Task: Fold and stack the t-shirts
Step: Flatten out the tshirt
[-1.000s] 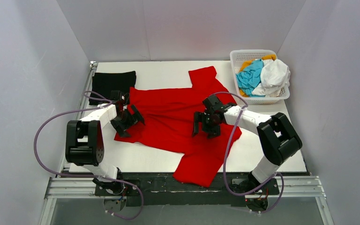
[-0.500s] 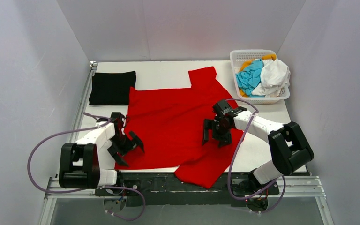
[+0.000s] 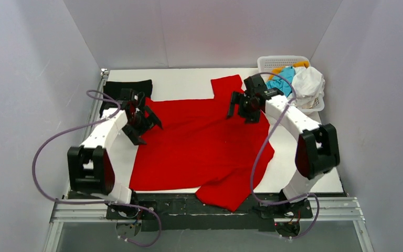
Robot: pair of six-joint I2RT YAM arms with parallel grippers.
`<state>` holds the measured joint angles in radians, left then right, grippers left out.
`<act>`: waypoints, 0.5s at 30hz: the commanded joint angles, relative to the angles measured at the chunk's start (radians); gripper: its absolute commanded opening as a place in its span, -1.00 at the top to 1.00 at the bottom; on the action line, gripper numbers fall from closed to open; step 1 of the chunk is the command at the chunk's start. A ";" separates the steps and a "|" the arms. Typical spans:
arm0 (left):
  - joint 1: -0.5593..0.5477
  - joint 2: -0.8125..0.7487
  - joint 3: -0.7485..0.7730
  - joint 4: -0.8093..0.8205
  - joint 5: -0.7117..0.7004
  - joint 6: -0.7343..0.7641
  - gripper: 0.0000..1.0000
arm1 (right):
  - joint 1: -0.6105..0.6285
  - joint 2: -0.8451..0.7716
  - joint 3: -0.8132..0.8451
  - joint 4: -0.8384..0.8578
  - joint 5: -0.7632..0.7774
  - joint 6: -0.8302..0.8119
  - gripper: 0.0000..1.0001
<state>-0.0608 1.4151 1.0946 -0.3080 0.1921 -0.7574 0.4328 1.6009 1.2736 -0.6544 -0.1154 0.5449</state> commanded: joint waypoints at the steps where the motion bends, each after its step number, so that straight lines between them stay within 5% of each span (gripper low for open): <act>1: -0.028 0.265 0.122 0.071 0.010 0.030 -0.99 | -0.081 0.228 0.186 0.011 0.156 -0.010 -0.92; 15: -0.065 0.912 0.749 -0.155 -0.079 0.063 -0.99 | -0.140 0.681 0.621 -0.105 0.169 -0.038 -0.89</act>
<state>-0.1234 2.2143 1.7569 -0.3042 0.1444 -0.7136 0.3145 2.2295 1.8111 -0.7197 0.0788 0.5167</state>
